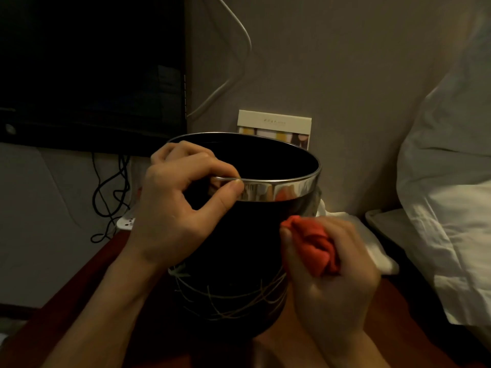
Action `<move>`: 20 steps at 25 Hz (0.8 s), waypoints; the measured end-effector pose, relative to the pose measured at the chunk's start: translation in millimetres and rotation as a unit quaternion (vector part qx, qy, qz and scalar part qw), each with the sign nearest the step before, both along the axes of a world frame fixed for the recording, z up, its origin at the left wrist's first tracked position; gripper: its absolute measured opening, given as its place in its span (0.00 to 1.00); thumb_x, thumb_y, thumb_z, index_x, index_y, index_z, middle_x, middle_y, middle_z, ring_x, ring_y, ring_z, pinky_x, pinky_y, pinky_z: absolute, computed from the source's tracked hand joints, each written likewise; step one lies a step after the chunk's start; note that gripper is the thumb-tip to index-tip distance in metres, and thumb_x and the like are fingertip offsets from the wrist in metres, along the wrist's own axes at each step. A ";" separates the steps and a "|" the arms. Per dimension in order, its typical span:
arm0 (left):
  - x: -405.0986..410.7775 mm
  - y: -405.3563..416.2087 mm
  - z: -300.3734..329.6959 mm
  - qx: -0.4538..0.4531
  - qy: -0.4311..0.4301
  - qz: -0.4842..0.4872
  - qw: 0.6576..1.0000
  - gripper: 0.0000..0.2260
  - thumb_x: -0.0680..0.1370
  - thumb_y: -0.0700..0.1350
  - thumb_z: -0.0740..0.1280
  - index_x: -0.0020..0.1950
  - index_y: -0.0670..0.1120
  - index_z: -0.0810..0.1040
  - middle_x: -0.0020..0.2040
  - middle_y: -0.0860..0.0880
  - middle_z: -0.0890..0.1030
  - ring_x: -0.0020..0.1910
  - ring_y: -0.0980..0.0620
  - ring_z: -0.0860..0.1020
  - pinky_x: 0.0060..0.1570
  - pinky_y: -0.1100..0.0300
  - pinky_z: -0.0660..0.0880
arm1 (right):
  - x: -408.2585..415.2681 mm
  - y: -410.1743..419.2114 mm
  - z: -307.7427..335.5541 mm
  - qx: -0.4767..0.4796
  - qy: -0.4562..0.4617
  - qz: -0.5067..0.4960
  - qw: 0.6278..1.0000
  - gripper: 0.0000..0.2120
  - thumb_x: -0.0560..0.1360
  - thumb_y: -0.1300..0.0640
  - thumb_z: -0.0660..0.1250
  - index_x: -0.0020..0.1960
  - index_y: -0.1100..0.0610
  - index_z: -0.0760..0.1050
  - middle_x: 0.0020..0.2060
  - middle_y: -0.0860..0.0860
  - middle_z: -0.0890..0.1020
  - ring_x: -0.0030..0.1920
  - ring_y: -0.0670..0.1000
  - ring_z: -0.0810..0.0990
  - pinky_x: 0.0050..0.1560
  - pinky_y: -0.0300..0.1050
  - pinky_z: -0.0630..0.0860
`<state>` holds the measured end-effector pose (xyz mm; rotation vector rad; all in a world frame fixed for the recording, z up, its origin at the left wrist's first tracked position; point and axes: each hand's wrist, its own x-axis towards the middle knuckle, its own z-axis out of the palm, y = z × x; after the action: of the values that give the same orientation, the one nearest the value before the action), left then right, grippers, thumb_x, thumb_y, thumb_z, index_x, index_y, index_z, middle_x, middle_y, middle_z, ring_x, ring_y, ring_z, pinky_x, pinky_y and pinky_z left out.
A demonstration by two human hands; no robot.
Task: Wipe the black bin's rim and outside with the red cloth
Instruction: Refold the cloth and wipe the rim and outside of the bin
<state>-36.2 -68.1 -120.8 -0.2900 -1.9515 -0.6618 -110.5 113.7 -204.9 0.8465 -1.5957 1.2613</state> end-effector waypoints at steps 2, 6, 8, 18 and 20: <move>-2.7 15.3 -1.3 -0.035 -0.007 0.038 0.999 0.07 0.74 0.55 0.64 0.48 0.56 0.79 0.42 0.63 0.75 0.50 0.61 0.73 0.62 0.54 0.60 | 4.8 -8.6 -10.7 0.026 0.016 0.014 0.999 0.11 0.75 0.54 0.76 0.51 0.60 0.85 0.47 0.52 0.84 0.49 0.43 0.82 0.53 0.32 0.75; -5.6 23.8 -3.1 -0.043 -0.004 0.060 0.997 0.07 0.75 0.56 0.64 0.49 0.57 0.78 0.41 0.62 0.76 0.50 0.62 0.71 0.61 0.60 0.56 | 10.5 -12.7 -14.7 0.061 0.019 0.037 0.997 0.11 0.75 0.52 0.77 0.50 0.59 0.85 0.47 0.51 0.84 0.47 0.45 0.83 0.48 0.37 0.79; -4.8 17.7 -1.8 -0.020 0.000 0.036 0.999 0.04 0.74 0.55 0.66 0.47 0.59 0.77 0.41 0.61 0.77 0.50 0.62 0.73 0.61 0.61 0.57 | 11.5 -7.4 -5.9 0.048 0.007 0.047 0.998 0.10 0.75 0.52 0.76 0.50 0.58 0.85 0.47 0.50 0.84 0.48 0.42 0.82 0.49 0.34 0.77; -3.7 13.0 0.2 0.003 -0.004 -0.002 1.000 0.04 0.73 0.54 0.66 0.45 0.58 0.79 0.42 0.61 0.78 0.51 0.60 0.75 0.62 0.54 0.61 | 10.9 7.2 24.3 0.007 -0.014 0.018 1.000 0.08 0.77 0.53 0.74 0.54 0.54 0.80 0.49 0.46 0.81 0.51 0.42 0.80 0.54 0.30 0.72; -3.9 12.6 -0.6 0.002 -0.003 0.001 1.000 0.03 0.73 0.54 0.66 0.45 0.58 0.79 0.42 0.61 0.78 0.51 0.60 0.74 0.62 0.54 0.62 | 16.8 -0.3 16.4 0.044 0.004 0.025 0.999 0.11 0.76 0.53 0.74 0.55 0.57 0.83 0.50 0.47 0.82 0.52 0.41 0.80 0.55 0.30 0.73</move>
<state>-40.1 -55.5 -121.3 -0.2850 -1.9552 -0.6662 -93.7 113.4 -188.5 0.9492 -1.6431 1.2286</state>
